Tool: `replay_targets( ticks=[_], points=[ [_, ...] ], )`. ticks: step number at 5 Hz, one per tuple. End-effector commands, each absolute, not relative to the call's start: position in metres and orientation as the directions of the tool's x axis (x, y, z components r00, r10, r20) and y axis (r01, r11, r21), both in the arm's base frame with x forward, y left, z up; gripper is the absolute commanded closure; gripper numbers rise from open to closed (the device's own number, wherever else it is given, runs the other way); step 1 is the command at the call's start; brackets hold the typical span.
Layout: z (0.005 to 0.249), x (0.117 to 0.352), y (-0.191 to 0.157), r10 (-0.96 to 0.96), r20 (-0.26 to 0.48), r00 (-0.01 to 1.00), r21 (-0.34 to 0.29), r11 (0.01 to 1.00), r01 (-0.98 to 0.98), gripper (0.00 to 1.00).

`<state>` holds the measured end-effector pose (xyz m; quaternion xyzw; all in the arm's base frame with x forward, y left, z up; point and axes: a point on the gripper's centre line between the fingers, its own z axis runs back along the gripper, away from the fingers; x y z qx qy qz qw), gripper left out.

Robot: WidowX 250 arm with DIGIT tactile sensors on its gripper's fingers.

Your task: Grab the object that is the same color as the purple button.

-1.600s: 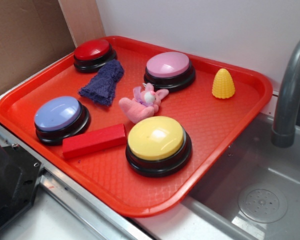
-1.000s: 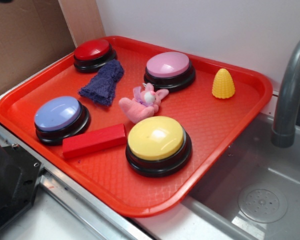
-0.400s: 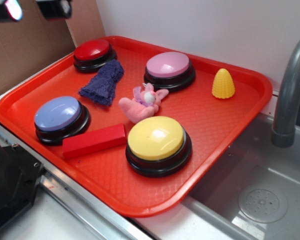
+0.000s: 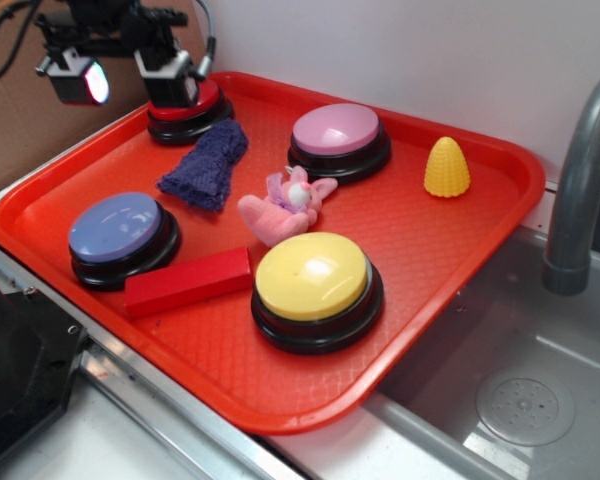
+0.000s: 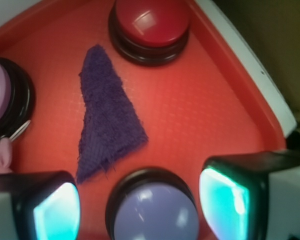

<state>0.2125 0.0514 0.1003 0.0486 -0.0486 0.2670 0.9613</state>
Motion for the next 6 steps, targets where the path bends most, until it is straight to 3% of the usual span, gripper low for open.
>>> replay_targets(
  ticks=[1, 2, 3, 5, 6],
  points=[
    [0.065, 0.24, 0.071, 0.337, 0.176, 0.925, 0.074, 0.932, -0.354, 0.0],
    [0.052, 0.252, 0.076, 0.313, 0.184, 0.932, 0.078, 0.94, -0.331, 0.0],
    [0.032, 0.252, 0.074, 0.307, 0.144, 0.941, 0.013, 0.95, -0.312, 0.0],
    [0.028, 0.248, 0.072, 0.28, 0.136, 0.95, -0.164, 0.952, -0.257, 0.0],
    [0.026, 0.242, 0.077, 0.312, 0.127, 0.942, -0.134, 0.946, -0.295, 1.0]
  ],
)
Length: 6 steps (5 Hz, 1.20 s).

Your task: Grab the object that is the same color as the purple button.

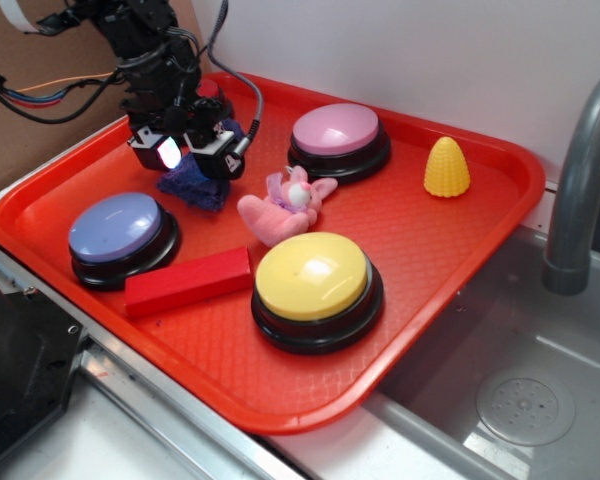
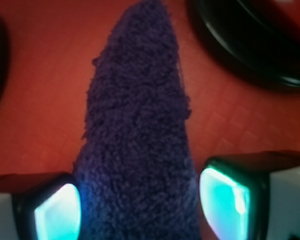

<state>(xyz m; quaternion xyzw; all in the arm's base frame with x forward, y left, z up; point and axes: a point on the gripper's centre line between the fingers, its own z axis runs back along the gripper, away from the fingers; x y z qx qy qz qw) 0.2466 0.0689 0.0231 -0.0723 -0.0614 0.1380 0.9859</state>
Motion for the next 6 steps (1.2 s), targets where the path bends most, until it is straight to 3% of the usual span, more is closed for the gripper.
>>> replay_targets(
  ticks=[1, 2, 3, 4, 5, 6],
  points=[
    [0.026, 0.248, 0.071, 0.337, 0.131, 0.932, -0.106, 0.94, -0.324, 1.0],
    [0.027, 0.248, 0.073, 0.33, 0.127, 0.936, -0.045, 0.944, -0.326, 1.0],
    [0.045, 0.246, 0.079, 0.301, 0.132, 0.944, 0.104, 0.943, -0.315, 1.0],
    [0.095, 0.239, 0.079, 0.284, 0.036, 0.958, 0.148, 0.947, -0.286, 1.0],
    [0.131, 0.22, 0.05, 0.255, -0.049, 0.966, 0.165, 0.956, -0.244, 1.0],
    [0.172, 0.211, 0.033, 0.177, -0.007, 0.984, 0.197, 0.965, -0.173, 1.0]
  ],
)
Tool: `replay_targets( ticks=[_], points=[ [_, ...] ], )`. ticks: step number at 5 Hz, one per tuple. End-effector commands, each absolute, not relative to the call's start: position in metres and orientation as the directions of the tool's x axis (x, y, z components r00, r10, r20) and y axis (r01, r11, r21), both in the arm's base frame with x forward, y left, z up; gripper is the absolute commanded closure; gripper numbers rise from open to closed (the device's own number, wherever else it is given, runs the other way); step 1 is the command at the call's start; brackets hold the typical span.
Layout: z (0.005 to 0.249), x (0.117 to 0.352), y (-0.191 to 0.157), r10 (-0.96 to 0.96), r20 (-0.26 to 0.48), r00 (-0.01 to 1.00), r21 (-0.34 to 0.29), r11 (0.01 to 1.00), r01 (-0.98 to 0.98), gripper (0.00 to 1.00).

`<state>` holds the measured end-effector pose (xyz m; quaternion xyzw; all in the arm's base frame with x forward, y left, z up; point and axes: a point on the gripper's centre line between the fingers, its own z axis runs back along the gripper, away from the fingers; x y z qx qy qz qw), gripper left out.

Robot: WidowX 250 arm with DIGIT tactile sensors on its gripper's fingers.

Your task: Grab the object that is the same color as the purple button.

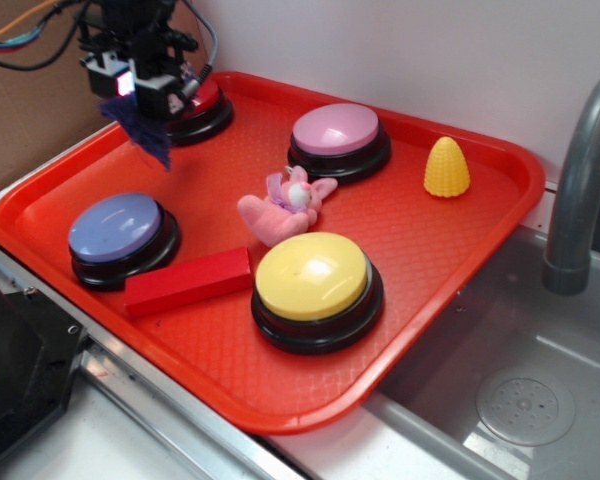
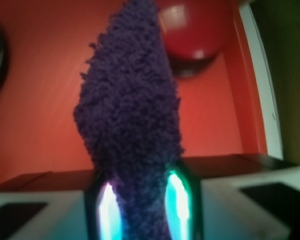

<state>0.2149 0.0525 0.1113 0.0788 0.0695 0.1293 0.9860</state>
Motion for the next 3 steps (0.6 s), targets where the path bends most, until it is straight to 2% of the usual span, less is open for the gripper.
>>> replay_targets(
  ticks=[1, 2, 3],
  points=[
    [0.222, 0.199, 0.006, 0.036, 0.084, 0.996, 0.161, 0.986, -0.05, 1.0],
    [0.256, 0.19, 0.001, 0.036, 0.159, 0.987, 0.152, 0.987, -0.06, 1.0],
    [0.26, 0.188, 0.002, 0.054, 0.115, 0.992, 0.172, 0.982, -0.074, 1.0]
  ],
)
